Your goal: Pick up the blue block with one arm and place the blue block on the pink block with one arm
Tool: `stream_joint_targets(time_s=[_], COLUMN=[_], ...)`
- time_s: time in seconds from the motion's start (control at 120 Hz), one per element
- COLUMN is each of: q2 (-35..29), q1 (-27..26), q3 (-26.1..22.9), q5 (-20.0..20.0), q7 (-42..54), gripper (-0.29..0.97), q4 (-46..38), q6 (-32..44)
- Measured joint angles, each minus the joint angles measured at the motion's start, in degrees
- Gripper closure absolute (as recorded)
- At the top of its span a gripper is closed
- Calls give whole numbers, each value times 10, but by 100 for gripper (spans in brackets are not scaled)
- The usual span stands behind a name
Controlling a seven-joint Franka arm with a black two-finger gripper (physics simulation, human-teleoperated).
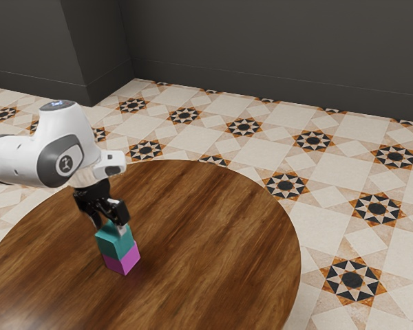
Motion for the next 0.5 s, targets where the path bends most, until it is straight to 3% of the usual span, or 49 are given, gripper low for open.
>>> stream_joint_targets(time_s=[0.217, 0.5], q2=[-60, -71], q1=[0, 1], q3=[-8, -6], q5=[3, 8], q7=[3, 7], gripper=[4, 1], q4=[22, 29], q6=[-33, -67])
